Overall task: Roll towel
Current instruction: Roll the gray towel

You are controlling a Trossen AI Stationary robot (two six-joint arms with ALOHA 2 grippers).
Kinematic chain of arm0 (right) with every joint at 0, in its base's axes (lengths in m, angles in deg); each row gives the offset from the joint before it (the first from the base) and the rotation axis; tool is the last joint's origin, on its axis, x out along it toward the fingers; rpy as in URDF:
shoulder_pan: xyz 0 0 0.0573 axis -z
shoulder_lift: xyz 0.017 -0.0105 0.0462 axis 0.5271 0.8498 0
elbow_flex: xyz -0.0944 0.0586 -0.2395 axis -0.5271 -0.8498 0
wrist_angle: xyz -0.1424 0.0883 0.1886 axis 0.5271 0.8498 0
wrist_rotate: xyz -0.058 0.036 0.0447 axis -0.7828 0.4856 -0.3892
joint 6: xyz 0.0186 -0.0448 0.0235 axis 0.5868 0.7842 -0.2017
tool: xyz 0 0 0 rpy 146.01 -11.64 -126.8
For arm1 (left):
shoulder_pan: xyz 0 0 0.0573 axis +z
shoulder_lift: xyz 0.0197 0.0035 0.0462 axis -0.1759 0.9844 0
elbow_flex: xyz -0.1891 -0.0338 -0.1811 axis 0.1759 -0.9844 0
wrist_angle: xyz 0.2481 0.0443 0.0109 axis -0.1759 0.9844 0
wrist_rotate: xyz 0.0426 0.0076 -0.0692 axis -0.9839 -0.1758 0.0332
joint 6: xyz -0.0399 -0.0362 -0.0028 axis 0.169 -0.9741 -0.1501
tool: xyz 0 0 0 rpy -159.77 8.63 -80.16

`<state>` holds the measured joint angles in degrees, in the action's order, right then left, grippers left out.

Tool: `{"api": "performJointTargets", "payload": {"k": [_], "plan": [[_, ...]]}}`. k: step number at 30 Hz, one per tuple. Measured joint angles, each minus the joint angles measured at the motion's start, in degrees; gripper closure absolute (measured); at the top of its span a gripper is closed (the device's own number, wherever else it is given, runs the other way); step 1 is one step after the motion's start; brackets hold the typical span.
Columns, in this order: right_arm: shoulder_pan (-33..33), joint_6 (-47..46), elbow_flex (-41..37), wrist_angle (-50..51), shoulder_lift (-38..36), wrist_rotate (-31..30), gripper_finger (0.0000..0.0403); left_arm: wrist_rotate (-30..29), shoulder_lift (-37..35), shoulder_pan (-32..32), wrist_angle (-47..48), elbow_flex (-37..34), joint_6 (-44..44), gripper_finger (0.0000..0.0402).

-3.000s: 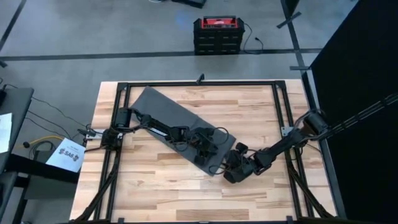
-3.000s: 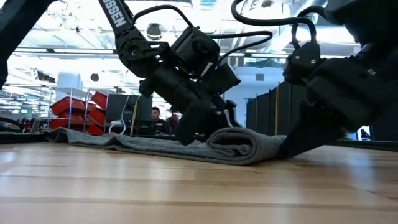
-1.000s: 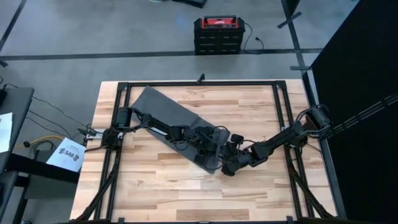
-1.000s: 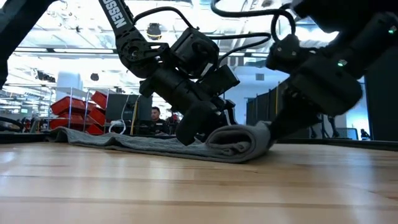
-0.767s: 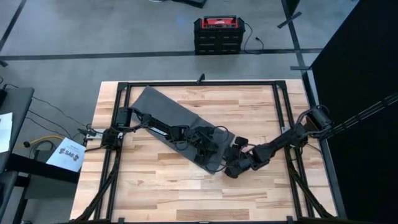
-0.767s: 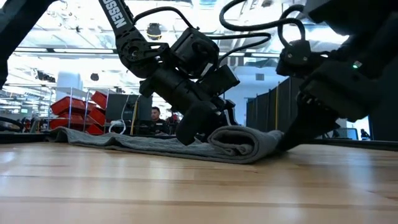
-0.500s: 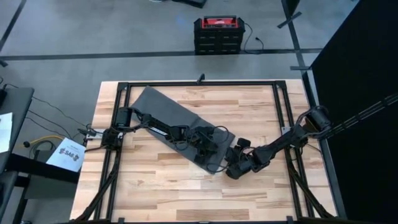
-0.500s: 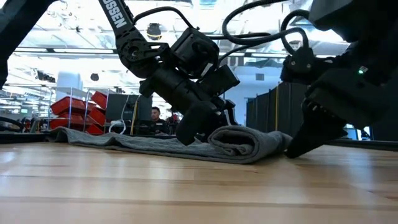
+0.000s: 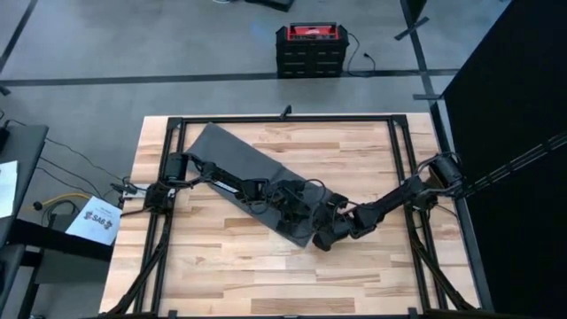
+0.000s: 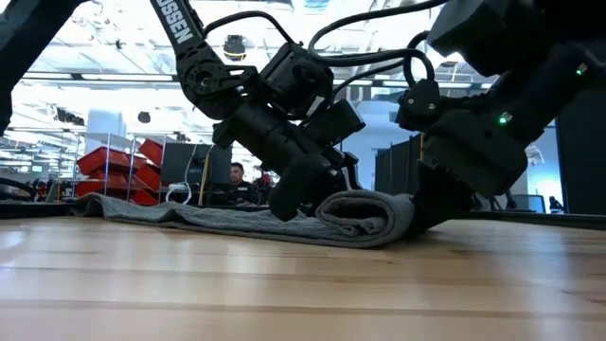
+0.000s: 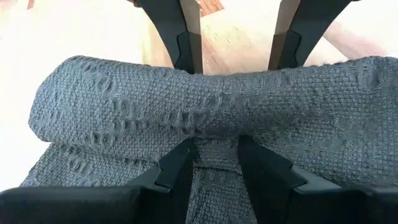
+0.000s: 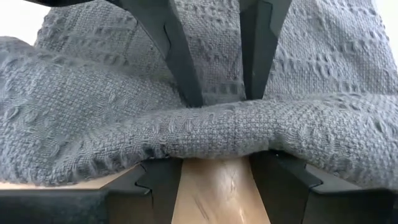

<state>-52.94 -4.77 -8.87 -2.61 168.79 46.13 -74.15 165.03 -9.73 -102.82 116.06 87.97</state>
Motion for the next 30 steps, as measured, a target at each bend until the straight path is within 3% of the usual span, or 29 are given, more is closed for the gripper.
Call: {"api": "performJointTargets", "payload": {"k": [23, 30], "plan": [[-0.5, 1.9, -0.1, -0.2, -0.8, -0.5, 0.0227, -0.9, -4.4, 0.0, 2.6, 0.3, -0.9, 0.0283], [-0.5, 2.1, -0.2, -0.5, -0.9, -0.5, 0.0227, -2.0, -8.5, 0.0, 6.6, 0.3, -1.3, 0.0283]]}}
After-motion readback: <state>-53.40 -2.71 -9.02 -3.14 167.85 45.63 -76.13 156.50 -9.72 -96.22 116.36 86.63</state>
